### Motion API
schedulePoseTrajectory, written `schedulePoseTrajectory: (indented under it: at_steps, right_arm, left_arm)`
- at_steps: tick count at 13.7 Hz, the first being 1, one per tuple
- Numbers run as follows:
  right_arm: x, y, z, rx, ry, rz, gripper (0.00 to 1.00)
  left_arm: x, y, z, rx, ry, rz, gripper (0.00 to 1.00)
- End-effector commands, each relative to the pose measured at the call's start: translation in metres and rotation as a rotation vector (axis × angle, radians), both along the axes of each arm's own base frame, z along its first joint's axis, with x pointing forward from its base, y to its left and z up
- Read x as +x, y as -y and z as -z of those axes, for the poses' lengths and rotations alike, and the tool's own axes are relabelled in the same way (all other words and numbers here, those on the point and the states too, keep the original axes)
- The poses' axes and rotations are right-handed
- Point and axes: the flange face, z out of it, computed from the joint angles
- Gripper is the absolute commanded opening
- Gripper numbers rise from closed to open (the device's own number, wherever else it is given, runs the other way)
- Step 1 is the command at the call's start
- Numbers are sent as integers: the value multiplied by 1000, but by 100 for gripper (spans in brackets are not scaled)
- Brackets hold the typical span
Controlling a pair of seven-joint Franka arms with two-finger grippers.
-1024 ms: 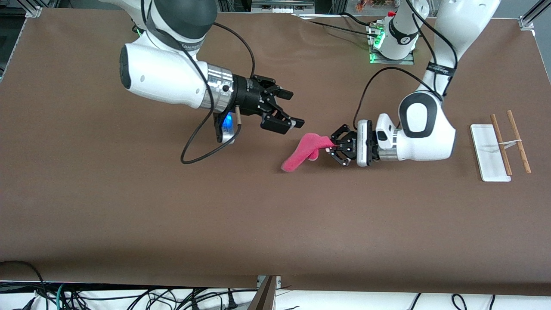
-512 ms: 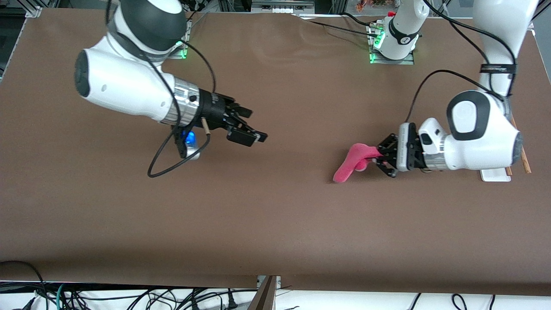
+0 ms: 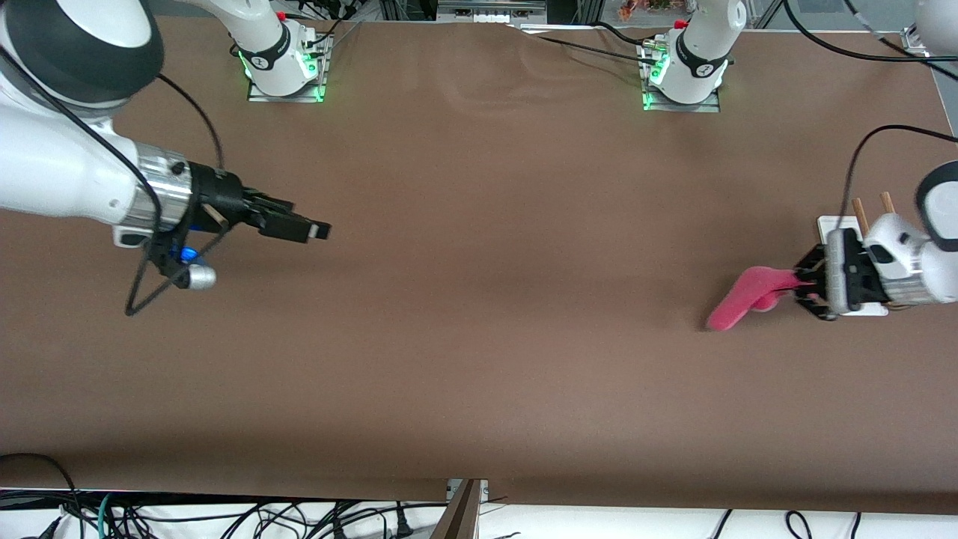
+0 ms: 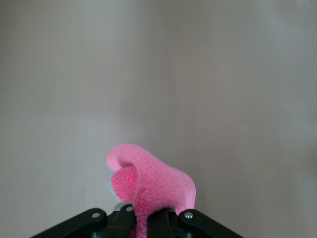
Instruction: Pass towel and hang on rack
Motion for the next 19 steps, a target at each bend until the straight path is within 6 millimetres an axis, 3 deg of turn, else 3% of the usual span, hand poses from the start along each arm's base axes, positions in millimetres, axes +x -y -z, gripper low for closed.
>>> schedulePoseTrajectory:
  at_steps: [1, 3, 6, 8, 12, 15, 19]
  right_arm:
    - [-24, 42, -14, -74, 80, -160, 100]
    - [-36, 76, -15, -97, 120, -257, 100]
    - [-59, 87, -30, -254, 167, -355, 100]
    - [-65, 93, -33, -315, 170, -370, 100]
    - [-67, 126, -13, -355, 181, -401, 100]
    - [-64, 129, -18, -381, 197, -412, 100]
    - [-61, 135, -21, -451, 203, -424, 100]
  left_arm:
    - [-11, -50, -10, 119, -67, 31, 0]
    - [-27, -93, -9, 216, -116, 29, 0]
    - [-50, -156, 7, 319, -179, 41, 0]
    - [-58, -184, 7, 382, -200, 44, 0]
    - [-61, -221, 19, 420, -206, 17, 0]
    - [-68, -247, 39, 423, -186, -14, 0]
    - [-70, -260, 53, 424, -170, -27, 0]
